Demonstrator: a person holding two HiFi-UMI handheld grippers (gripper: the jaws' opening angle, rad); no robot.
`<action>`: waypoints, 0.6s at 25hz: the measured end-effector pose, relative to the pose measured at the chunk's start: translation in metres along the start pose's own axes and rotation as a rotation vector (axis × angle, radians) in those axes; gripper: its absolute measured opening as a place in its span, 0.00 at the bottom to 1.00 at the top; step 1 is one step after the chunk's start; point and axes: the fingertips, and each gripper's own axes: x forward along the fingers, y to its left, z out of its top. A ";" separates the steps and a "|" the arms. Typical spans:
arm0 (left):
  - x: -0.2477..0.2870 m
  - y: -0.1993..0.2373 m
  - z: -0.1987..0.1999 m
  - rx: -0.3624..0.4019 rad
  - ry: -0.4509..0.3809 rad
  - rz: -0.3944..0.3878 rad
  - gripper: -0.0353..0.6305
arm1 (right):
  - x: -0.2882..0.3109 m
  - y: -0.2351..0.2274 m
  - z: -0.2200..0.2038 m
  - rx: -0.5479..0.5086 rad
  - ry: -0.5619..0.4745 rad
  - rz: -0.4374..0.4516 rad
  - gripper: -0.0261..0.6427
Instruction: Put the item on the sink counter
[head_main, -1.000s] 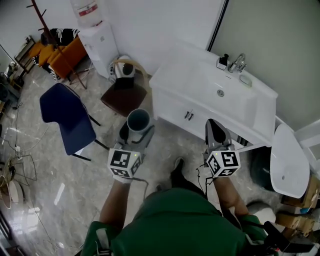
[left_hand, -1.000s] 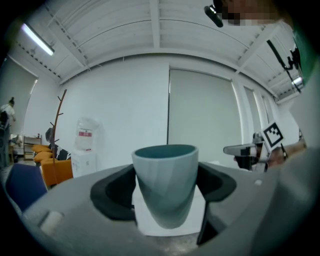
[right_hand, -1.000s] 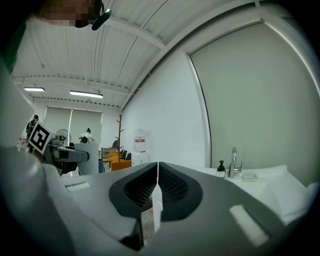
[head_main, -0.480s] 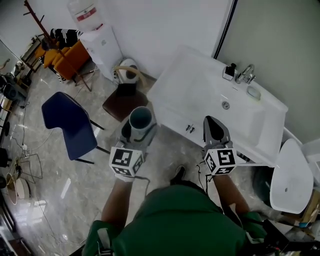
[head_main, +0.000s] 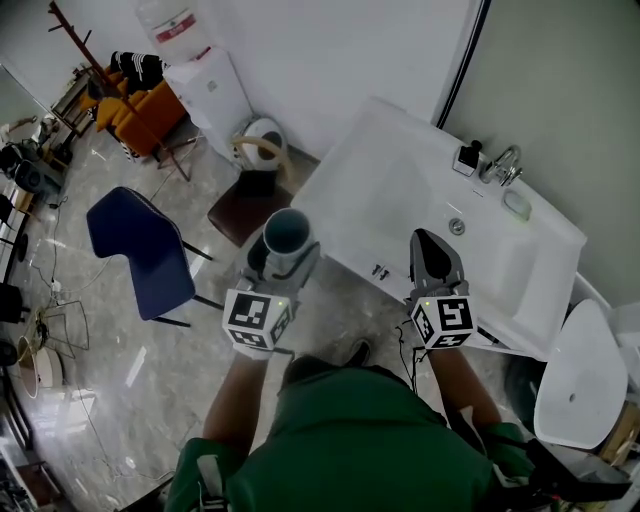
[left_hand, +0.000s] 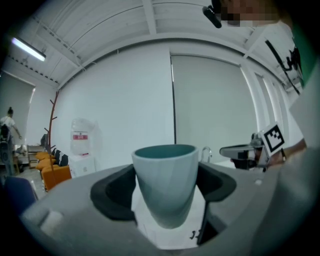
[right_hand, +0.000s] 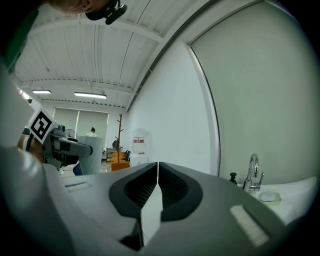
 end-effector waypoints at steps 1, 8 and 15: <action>0.003 0.002 0.001 0.002 0.001 0.001 0.61 | 0.002 -0.001 0.000 0.001 0.000 -0.001 0.05; 0.036 0.029 0.004 0.008 -0.003 -0.045 0.61 | 0.020 -0.012 0.006 -0.002 0.000 -0.064 0.05; 0.095 0.070 0.001 0.007 0.010 -0.167 0.61 | 0.054 -0.023 0.005 0.069 0.020 -0.198 0.05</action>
